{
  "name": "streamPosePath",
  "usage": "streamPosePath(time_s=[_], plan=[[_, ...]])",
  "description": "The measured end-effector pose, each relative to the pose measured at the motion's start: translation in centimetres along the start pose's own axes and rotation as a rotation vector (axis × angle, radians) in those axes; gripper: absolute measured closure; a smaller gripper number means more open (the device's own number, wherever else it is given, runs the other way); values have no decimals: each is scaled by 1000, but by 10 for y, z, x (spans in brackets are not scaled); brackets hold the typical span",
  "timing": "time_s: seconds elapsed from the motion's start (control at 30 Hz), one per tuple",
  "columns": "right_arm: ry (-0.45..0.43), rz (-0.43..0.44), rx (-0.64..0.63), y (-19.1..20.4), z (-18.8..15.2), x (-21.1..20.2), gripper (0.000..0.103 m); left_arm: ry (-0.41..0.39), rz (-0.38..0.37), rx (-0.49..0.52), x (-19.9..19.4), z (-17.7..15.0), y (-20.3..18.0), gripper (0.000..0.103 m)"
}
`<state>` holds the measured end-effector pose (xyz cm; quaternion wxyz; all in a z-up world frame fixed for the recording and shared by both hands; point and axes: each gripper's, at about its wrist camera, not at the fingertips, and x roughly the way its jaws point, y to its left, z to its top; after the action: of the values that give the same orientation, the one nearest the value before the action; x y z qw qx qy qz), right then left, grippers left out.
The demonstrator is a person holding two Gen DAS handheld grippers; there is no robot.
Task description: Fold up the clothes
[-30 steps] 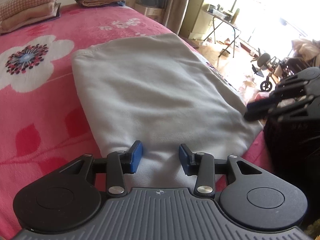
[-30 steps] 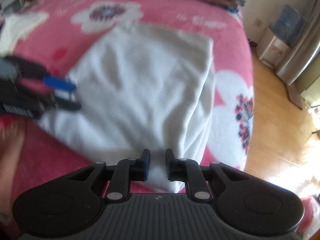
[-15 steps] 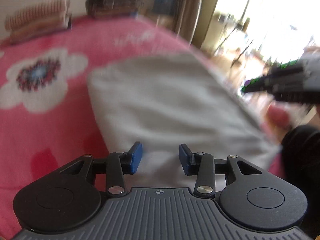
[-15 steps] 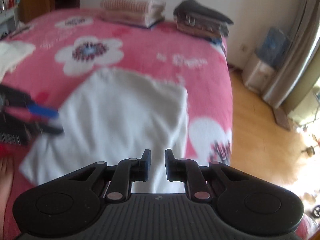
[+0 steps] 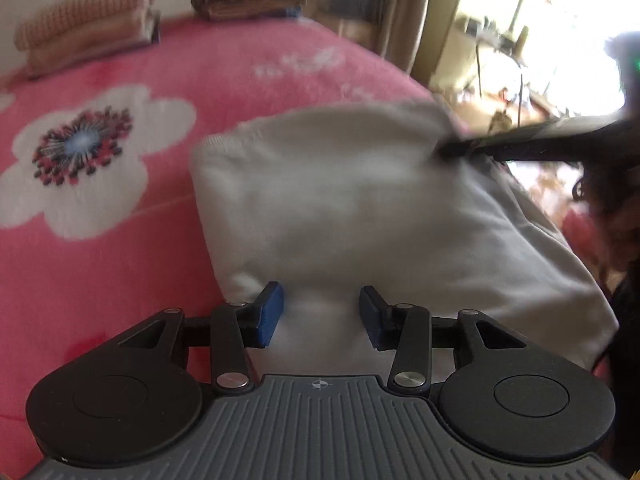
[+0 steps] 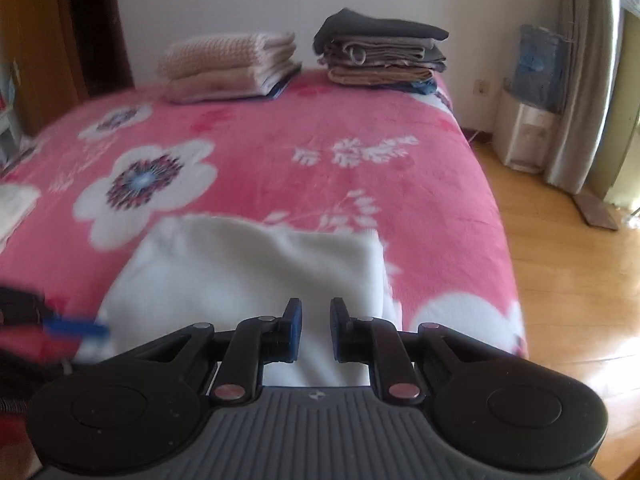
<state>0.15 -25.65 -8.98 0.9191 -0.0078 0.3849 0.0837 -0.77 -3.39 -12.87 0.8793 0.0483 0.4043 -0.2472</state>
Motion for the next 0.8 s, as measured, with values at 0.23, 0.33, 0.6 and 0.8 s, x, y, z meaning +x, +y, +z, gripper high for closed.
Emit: streamPosePath(time_s=[0.23, 0.33, 0.6, 0.8], plan=[[12, 12, 2, -1, 15, 6, 88, -42, -1, -6, -18, 12, 5, 60], [-24, 1, 16, 0, 29, 16, 88, -60, 19, -12, -8, 35, 12, 60], [43, -56, 130, -7, 34, 68, 88, 1, 42, -35, 51, 62, 32, 52], [43, -44, 195, -11, 38, 31, 87, 0, 69, -95, 22, 60, 34, 52]])
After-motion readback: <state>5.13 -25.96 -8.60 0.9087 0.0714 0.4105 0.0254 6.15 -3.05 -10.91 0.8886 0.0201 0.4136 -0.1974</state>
